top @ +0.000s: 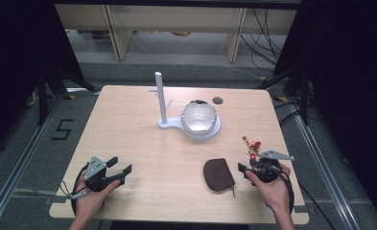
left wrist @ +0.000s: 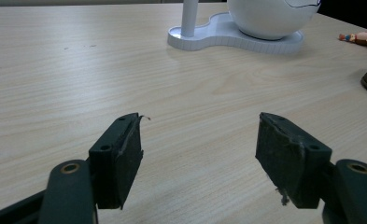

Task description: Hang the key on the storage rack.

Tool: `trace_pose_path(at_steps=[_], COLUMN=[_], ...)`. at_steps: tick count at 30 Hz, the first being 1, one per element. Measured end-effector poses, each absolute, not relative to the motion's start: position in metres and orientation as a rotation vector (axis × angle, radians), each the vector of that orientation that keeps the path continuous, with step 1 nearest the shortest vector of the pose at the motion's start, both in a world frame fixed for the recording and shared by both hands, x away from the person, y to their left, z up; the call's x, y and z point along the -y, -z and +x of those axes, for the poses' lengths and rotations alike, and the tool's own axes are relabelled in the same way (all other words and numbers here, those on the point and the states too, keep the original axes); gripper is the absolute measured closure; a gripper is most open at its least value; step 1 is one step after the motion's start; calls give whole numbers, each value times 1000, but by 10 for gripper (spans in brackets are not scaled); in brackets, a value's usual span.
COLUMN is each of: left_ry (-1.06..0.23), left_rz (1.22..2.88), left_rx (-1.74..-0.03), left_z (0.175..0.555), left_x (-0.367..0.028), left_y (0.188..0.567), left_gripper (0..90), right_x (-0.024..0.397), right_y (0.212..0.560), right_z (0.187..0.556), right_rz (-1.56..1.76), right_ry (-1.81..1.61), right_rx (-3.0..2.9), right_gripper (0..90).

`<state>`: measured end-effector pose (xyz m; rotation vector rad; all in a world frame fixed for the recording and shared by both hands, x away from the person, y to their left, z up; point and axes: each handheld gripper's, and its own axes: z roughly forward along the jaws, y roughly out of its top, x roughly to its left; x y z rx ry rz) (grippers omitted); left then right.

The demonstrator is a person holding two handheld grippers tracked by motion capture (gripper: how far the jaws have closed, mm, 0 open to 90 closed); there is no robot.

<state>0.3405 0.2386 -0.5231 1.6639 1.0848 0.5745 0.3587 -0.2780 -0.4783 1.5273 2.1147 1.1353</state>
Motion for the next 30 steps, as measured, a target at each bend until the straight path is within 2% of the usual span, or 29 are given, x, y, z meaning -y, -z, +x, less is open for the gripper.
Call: trace_pose_path(at_steps=[16,30], left_ry=[-570,-566], left_rz=[1684,1682], left_rx=[-1078,-1058], left_z=[339,339], left_x=[-236,-232], left_y=[522,522], left_gripper=[302,302], right_x=[248,236], right_y=[470,477], right_z=[378,391], right_rz=[1598,1703], right_ry=[-972,-975], right_rx=[-2416,-2538], right_gripper=[446,393])
